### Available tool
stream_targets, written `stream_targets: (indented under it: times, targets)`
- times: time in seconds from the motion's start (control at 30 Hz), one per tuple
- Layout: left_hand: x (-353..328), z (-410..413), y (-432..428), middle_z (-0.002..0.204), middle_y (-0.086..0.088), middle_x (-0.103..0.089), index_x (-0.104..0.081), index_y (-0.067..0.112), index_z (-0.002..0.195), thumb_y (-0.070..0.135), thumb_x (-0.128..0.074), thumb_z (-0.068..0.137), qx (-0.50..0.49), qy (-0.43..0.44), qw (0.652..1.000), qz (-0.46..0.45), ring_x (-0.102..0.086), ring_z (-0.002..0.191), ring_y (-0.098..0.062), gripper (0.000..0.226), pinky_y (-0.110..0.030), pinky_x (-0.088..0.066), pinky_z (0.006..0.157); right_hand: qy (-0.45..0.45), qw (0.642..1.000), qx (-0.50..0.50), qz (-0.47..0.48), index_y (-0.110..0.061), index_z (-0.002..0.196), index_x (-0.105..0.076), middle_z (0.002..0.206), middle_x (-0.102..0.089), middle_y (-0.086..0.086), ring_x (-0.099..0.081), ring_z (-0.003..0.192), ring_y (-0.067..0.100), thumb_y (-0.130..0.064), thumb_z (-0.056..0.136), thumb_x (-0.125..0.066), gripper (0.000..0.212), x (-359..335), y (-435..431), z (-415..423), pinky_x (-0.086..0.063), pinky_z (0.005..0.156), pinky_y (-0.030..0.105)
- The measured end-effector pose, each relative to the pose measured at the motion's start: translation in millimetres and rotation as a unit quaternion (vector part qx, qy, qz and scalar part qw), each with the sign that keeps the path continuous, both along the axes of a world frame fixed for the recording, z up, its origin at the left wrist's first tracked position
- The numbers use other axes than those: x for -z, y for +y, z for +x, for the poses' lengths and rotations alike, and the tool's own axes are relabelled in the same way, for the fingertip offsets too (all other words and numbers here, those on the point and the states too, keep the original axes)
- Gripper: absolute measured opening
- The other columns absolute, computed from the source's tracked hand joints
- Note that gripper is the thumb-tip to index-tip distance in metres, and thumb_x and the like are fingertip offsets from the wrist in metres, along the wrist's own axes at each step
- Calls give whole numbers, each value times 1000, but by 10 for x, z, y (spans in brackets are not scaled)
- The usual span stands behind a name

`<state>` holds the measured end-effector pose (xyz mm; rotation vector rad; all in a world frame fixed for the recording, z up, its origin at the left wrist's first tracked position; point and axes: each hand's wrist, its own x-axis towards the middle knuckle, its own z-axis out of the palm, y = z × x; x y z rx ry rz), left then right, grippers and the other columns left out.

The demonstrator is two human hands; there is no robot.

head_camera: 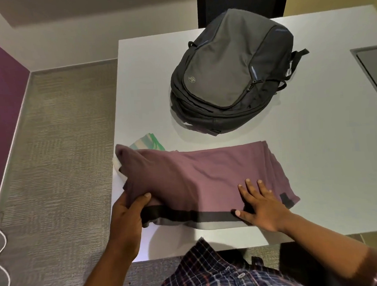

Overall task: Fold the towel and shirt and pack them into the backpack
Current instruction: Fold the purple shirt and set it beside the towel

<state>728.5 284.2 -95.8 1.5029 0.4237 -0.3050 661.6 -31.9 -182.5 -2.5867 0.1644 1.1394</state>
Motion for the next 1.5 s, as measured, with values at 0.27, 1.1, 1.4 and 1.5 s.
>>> stream_targets:
  times: [0.27, 1.1, 1.4, 1.5]
  targets:
    - [-214, -80, -447, 90, 7, -73, -61, 29, 115, 1, -55, 93, 102, -13, 995, -8, -66, 70, -2, 37, -18, -50, 57, -32, 889, 299, 345, -27, 136, -55, 130, -64, -5, -60, 119, 15, -55, 82, -66, 62, -739, 350, 370, -44, 108, 39]
    - [299, -140, -1219, 146, 11, -48, -47, 29, 138, 32, -54, 92, 433, -242, 838, 228, -45, 133, -6, 46, -21, -43, 102, -218, 806, 378, 400, -50, 146, -29, 138, -47, -33, -45, 125, -14, 7, 88, -57, 86, -838, -276, 331, -45, 96, 14]
    - [821, -3, -1010, 161, 8, -16, -17, 25, 154, 48, -50, 95, 454, -80, 784, 417, -22, 146, -12, 72, -28, -26, 115, -11, 955, 292, 55, -13, 131, -48, 128, -61, 7, -60, 112, 28, -35, 85, -73, 57, -484, -740, 1, -45, 92, 32]
    - [905, -46, -1013, 159, 8, -23, -19, 25, 154, 47, -56, 92, 419, -72, 818, 387, -31, 143, -15, 76, -29, -33, 111, -202, 951, 234, -11, -15, 139, -42, 142, -50, 10, -50, 126, 32, -44, 83, -69, 68, -427, -620, 37, -45, 100, 41]
